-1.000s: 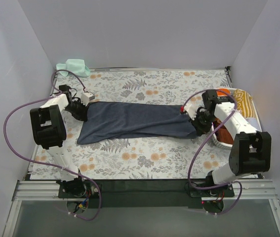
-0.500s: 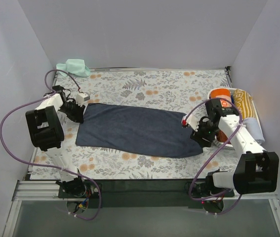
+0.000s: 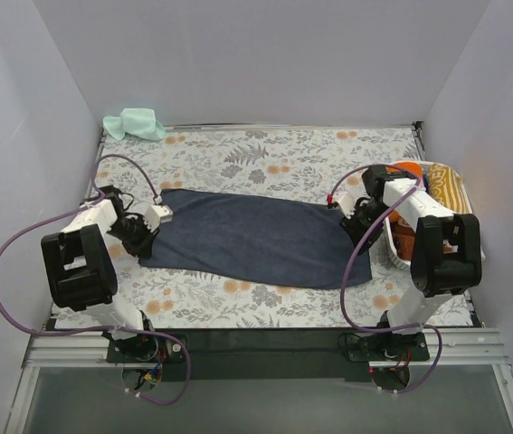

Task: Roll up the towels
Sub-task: Flatten the towel

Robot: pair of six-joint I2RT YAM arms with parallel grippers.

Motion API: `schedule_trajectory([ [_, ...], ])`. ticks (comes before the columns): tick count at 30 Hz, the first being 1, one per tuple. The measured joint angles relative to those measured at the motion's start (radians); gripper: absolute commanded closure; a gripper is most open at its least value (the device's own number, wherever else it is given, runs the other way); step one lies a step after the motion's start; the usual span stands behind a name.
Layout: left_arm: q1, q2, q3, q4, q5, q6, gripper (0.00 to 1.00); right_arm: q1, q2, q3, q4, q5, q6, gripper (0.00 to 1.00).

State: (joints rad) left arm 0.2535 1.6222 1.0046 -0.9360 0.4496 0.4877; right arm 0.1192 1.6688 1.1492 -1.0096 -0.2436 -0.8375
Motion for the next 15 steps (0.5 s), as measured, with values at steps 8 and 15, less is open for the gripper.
schedule_trajectory([
  [8, 0.002, -0.053, -0.137, 0.064, -0.054, 0.049, 1.00, 0.021, 0.095, -0.014, 0.096, 0.077, 0.102, 0.69],
  [15, 0.125, -0.193, -0.260, 0.057, -0.111, 0.128, 1.00, 0.056, 0.226, 0.121, 0.104, 0.113, 0.158, 0.69],
])
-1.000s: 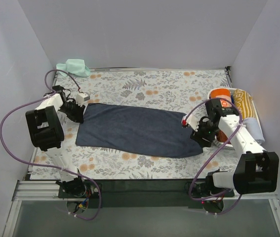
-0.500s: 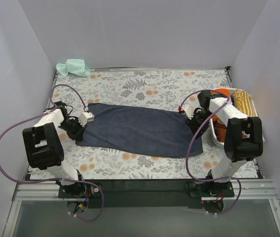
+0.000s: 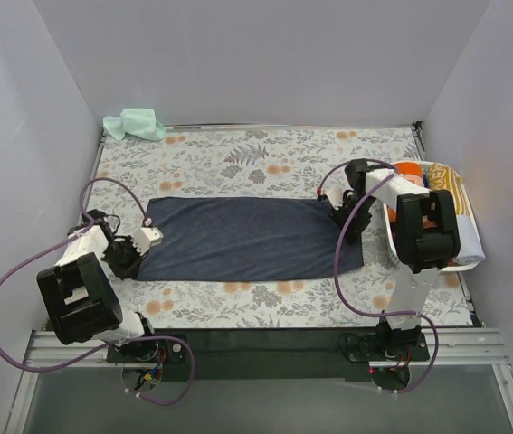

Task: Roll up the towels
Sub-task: Flatten the towel

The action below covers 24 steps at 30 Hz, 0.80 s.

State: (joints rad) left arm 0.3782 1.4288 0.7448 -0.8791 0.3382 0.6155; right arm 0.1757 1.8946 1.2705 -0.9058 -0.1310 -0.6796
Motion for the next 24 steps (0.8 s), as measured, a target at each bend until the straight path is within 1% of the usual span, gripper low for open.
schedule_trajectory([
  [2, 0.041, -0.015, -0.010, -0.027, -0.023, 0.019, 1.00, 0.023, 0.014, 0.026, 0.016, 0.000, -0.002, 0.69],
  [4, 0.060, -0.012, -0.001, -0.061, -0.040, 0.027, 0.92, 0.054, 0.015, 0.037, 0.014, -0.014, -0.015, 0.69],
  [6, 0.069, 0.012, 0.039, -0.118, -0.045, 0.030, 0.83, 0.075, 0.013, 0.043, -0.011, -0.039, -0.034, 0.68],
  [7, 0.071, 0.033, 0.079, -0.155, -0.037, 0.027, 0.78, 0.084, 0.010, 0.044, -0.024, -0.056, -0.040, 0.67],
  [10, 0.071, 0.124, 0.285, -0.233, 0.037, 0.012, 0.74, 0.079, -0.005, 0.069, -0.076, -0.092, -0.048, 0.66],
  [12, 0.071, 0.175, 0.414, -0.253, 0.092, -0.010, 0.73, 0.056, -0.008, 0.139, -0.100, -0.114, -0.028, 0.66],
  [14, 0.069, 0.229, 0.531, -0.248, 0.146, -0.045, 0.72, 0.018, 0.003, 0.272, -0.111, -0.133, 0.023, 0.66],
  [16, 0.063, 0.269, 0.596, -0.233, 0.177, -0.080, 0.71, -0.017, 0.031, 0.402, -0.108, -0.139, 0.072, 0.67],
  [18, 0.055, 0.314, 0.642, -0.213, 0.201, -0.118, 0.71, -0.045, 0.079, 0.522, -0.077, -0.138, 0.133, 0.68],
  [20, 0.046, 0.356, 0.668, -0.195, 0.218, -0.153, 0.71, -0.066, 0.135, 0.596, -0.058, -0.130, 0.186, 0.68],
  [22, 0.037, 0.398, 0.690, -0.182, 0.232, -0.188, 0.70, -0.073, 0.192, 0.623, -0.050, -0.123, 0.221, 0.68],
  [24, 0.031, 0.417, 0.697, -0.167, 0.240, -0.213, 0.69, -0.071, 0.248, 0.622, -0.054, -0.120, 0.245, 0.65],
])
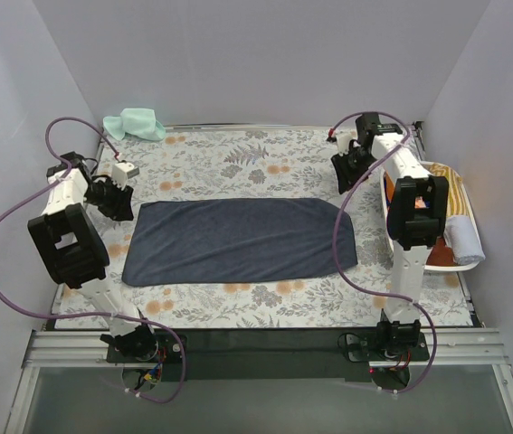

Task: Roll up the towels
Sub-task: Flatten the towel

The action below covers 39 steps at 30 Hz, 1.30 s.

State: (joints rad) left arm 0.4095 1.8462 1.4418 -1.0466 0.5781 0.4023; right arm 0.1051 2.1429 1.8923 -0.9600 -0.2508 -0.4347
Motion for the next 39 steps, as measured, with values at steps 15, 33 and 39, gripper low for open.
schedule_trajectory([
  [15, -0.008, 0.004, -0.008, 0.039, 0.010, -0.037, 0.67, 0.010, 0.071, -0.117, -0.027, -0.125, 0.036, 0.98],
  [33, -0.008, 0.003, -0.061, 0.061, 0.006, -0.042, 0.67, 0.353, -0.486, -0.829, 0.317, 0.090, -0.173, 0.63],
  [39, -0.008, 0.003, -0.061, 0.060, 0.006, -0.043, 0.67, 0.346, -0.599, -0.891, 0.303, 0.077, -0.225, 0.65],
])
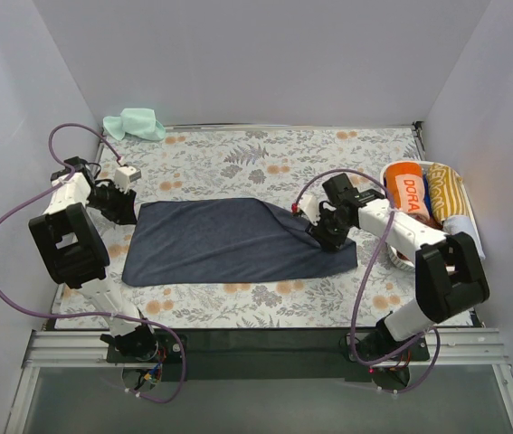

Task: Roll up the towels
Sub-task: Flatten the towel

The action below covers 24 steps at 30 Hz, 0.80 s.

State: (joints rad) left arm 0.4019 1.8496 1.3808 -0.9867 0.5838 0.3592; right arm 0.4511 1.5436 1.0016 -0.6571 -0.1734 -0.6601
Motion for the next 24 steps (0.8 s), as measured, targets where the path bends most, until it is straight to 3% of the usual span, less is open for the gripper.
schedule_trajectory([
  [5, 0.000, 0.000, 0.002, -0.003, 0.000, -0.005, 0.67, -0.060, -0.030, 0.080, -0.022, -0.063, 0.033, 0.71],
  [10, -0.005, 0.000, 0.010, -0.004, 0.001, -0.010, 0.67, -0.166, 0.163, 0.253, -0.049, -0.126, 0.111, 0.71],
  [19, -0.006, 0.000, 0.015, -0.003, 0.000, -0.015, 0.66, -0.175, 0.301, 0.261, -0.112, -0.121, 0.194, 0.67],
  [22, -0.006, 0.000, 0.015, -0.003, 0.000, -0.016, 0.66, -0.175, 0.309, 0.262, -0.113, -0.121, 0.202, 0.72],
  [24, -0.007, 0.000, 0.015, -0.003, 0.000, -0.016, 0.66, -0.175, 0.315, 0.264, -0.113, -0.123, 0.206, 0.81],
])
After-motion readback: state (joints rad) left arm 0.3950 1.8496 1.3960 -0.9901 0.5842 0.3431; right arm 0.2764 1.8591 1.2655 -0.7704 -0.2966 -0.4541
